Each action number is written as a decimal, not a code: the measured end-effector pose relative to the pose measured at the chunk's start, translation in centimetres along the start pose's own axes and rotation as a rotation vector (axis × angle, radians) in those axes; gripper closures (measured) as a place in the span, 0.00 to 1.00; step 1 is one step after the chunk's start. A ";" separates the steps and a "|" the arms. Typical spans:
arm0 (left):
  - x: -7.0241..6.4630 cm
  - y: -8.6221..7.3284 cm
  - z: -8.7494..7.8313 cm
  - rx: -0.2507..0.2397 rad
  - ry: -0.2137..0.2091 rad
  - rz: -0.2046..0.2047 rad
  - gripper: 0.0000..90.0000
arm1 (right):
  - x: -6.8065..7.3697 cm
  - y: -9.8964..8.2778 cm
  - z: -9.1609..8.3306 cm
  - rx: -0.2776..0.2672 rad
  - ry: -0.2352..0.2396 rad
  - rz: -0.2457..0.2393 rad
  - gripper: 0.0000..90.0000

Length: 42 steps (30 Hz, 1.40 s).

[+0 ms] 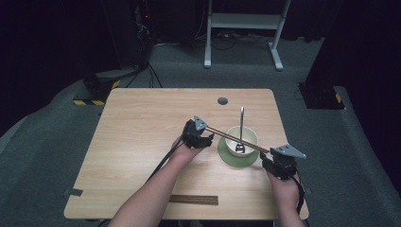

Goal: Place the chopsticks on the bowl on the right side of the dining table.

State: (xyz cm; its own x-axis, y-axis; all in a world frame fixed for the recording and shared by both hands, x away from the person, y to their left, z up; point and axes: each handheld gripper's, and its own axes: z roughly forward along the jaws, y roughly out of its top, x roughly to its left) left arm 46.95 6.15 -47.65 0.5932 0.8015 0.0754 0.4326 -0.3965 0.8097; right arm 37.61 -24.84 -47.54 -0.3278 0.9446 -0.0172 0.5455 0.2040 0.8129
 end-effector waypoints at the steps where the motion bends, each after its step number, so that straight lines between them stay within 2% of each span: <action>1: -0.1 0.1 0.0 -0.006 -0.002 -0.002 0.40 | -0.2 0.0 0.0 0.001 -0.002 0.000 0.59; 6: -0.3 0.5 0.0 -0.023 0.000 0.002 0.42 | -1.1 0.2 0.0 0.000 -0.015 0.014 0.58; 8: -0.3 0.5 0.0 -0.024 -0.001 -0.011 0.42 | -1.2 0.3 0.1 -0.002 -0.022 0.011 0.57; 14: -0.4 0.3 0.1 -0.001 -0.003 -0.017 0.42 | -1.5 0.6 0.5 -0.003 -0.028 0.010 0.57; 20: -0.5 0.2 0.0 0.000 0.002 -0.027 0.44 | -1.8 1.2 1.5 0.002 -0.030 0.009 0.58; 23: -0.3 0.1 -0.1 -0.001 -0.003 -0.055 0.45 | -1.8 1.4 1.9 0.006 -0.031 0.005 0.59; 32: -0.2 -0.4 -0.1 0.017 0.000 -0.063 0.47 | -1.6 2.2 2.8 0.005 -0.036 -0.007 0.61; 42: -0.6 -0.8 -0.4 0.006 -0.005 -0.069 0.48 | -1.7 2.3 3.8 0.015 -0.033 -0.013 0.61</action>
State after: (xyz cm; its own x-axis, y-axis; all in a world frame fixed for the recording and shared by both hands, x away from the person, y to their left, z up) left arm 45.97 6.17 -48.16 0.5651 0.8249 0.0166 0.4769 -0.3430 0.8093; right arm 42.35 -25.04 -47.87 -0.3090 0.9499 -0.0468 0.5527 0.2194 0.8040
